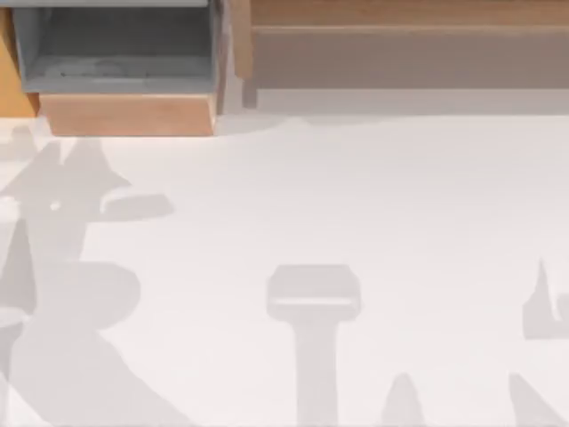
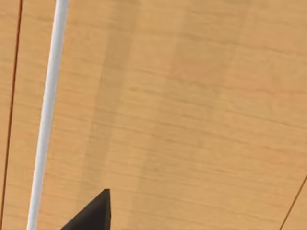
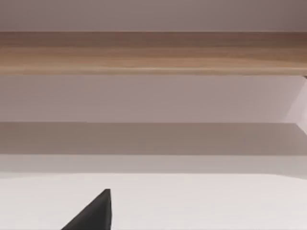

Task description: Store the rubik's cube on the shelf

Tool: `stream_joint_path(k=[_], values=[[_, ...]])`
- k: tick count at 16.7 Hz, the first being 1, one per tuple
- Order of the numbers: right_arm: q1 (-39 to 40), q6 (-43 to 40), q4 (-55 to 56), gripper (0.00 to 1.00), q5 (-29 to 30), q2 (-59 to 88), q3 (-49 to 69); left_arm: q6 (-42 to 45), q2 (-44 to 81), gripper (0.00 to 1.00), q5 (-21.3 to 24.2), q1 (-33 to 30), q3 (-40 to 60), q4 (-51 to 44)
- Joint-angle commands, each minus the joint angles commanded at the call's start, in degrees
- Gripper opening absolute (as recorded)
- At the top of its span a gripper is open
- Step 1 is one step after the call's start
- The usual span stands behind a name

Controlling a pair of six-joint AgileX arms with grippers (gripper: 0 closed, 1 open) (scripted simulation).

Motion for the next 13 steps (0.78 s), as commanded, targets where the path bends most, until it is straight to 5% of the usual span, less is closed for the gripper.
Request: stream_joint_path(k=[6, 13], values=[[0.00, 0.00, 0.00, 1.00, 0.00, 0.00, 0.00, 11.94, 16.70, 1.00, 3.32, 2.55, 8.94, 9.22], [0.00, 0.00, 0.00, 1.00, 0.00, 0.00, 0.00, 13.02, 18.19, 1.00, 3.56, 2.49, 9.57, 9.97]])
